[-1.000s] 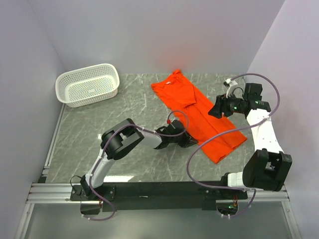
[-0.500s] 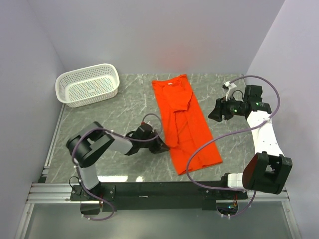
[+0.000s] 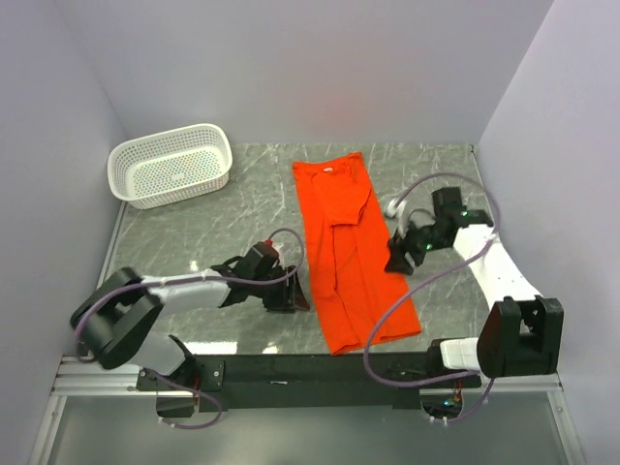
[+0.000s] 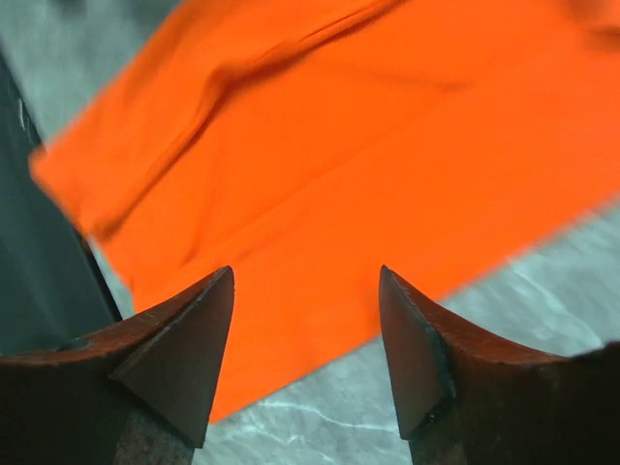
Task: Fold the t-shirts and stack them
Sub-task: Fold the tshirt
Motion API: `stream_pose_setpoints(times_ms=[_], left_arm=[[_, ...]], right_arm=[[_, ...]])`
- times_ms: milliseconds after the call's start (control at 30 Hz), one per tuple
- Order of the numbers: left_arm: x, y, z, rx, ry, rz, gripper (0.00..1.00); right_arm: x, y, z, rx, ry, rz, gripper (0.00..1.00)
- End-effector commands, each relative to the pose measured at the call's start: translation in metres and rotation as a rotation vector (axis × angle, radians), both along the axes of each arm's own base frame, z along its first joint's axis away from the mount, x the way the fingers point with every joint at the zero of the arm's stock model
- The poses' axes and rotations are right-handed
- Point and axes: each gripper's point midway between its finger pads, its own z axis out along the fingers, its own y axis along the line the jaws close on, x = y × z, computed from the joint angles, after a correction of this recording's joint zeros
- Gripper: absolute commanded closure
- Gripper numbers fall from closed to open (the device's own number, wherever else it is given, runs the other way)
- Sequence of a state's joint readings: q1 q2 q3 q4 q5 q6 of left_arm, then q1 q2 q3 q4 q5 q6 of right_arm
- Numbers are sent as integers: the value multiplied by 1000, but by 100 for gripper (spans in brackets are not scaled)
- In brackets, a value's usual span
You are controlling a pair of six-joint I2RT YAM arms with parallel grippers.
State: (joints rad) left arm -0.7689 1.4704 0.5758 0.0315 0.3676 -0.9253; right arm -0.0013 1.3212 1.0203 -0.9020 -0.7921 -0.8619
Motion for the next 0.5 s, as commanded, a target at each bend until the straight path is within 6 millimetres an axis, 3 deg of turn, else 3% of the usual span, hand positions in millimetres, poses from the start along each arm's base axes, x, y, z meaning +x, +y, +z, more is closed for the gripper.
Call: stream_pose_setpoints(times_ms=[0, 100, 133, 200, 233, 300, 367, 400, 467], left_arm=[[2, 27, 24, 111, -135, -51, 39], [31, 46, 70, 115, -321, 66, 18], [54, 60, 76, 126, -352, 153, 12], [81, 68, 75, 104, -319, 209, 13], [107, 79, 79, 54, -311, 270, 15], [142, 77, 70, 11, -271, 298, 16], [176, 71, 76, -83, -259, 304, 20], [205, 64, 70, -83, -243, 304, 22], [235, 59, 66, -71, -253, 290, 23]], right_arm=[[-28, 7, -16, -132, -213, 317, 31], [-17, 11, -22, -166, -278, 317, 25], [-6, 13, -15, -154, -284, 282, 26], [7, 21, -15, -100, -207, 194, 30], [14, 27, -8, -64, -192, 164, 30], [20, 37, -6, 7, -128, 95, 31], [22, 43, -1, 64, -116, 55, 31], [22, 44, 0, 70, -118, 47, 31], [25, 39, 4, 53, -133, 15, 31]])
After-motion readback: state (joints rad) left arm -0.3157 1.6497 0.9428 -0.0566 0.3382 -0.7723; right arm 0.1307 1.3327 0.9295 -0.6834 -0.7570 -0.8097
